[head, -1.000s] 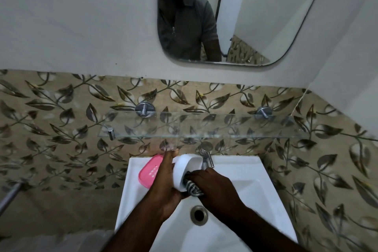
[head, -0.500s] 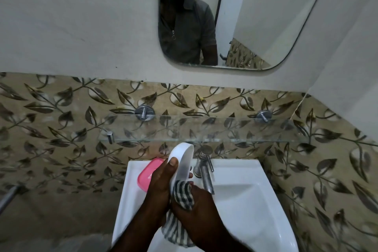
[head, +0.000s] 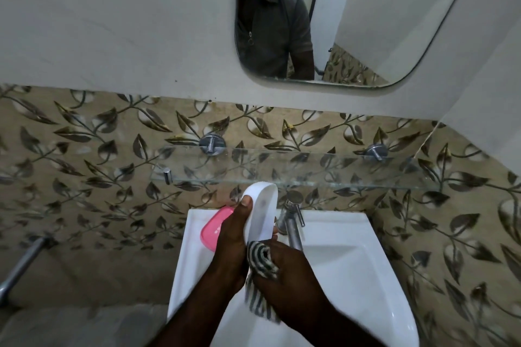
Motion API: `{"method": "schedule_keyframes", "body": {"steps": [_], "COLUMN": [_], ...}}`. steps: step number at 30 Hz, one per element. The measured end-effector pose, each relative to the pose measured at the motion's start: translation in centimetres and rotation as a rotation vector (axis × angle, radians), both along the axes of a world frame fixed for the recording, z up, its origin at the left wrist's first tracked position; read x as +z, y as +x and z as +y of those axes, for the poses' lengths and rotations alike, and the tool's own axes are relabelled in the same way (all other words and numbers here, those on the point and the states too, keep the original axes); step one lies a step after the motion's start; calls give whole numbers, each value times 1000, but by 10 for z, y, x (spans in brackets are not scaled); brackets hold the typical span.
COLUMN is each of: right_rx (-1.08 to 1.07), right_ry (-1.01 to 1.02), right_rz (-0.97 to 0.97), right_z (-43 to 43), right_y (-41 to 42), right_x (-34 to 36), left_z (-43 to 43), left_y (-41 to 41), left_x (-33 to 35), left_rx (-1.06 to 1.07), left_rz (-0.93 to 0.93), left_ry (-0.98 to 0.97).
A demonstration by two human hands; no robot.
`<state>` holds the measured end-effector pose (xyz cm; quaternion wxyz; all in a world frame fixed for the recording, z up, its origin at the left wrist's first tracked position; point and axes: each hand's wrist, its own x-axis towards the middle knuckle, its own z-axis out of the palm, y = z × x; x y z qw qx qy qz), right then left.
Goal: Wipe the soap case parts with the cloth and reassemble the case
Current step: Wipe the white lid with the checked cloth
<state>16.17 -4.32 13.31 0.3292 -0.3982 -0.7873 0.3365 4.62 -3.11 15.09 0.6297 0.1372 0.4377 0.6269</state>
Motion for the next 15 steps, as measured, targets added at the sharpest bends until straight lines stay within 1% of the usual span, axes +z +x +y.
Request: {"method": "schedule_keyframes", "body": {"steps": [2, 3, 4, 6, 7, 9, 10, 11, 12, 13, 15], "right_rx": [18, -19, -57, -103, -105, -90, -76, -54, -28, -1, 5], "right_ry": [331, 428, 466, 480, 428, 159, 67, 67, 139, 260, 480], "right_rz": [-274, -388, -460, -495, -463, -267, -195, -171, -202, -261, -477], "right_z": [4, 9, 13, 14, 12, 6, 2, 0, -2, -2, 6], "right_y": [5, 6, 7, 5, 1, -6, -8, -9, -8, -5, 5], "right_x": [-1, -1, -1, 3, 6, 15, 18, 21, 23, 23, 22], "left_z": [-1, -1, 0, 1, 1, 0, 0, -1, -2, -2, -2], "left_y": [0, 0, 0, 0, 0, -1, -2, -4, -5, -5, -3], "left_x": [1, 2, 3, 5, 7, 7, 5, 5, 4, 4, 4], "left_rx": [-4, -7, -4, 9, 19, 34, 27, 16, 11, 7, 11], "left_rz": [-48, -63, -64, -63, -61, -76, -99, -133, -150, -160, -145], "left_ry": [-36, -42, -45, -55, -64, -76, -81, -76, -68, -54, -29]}}
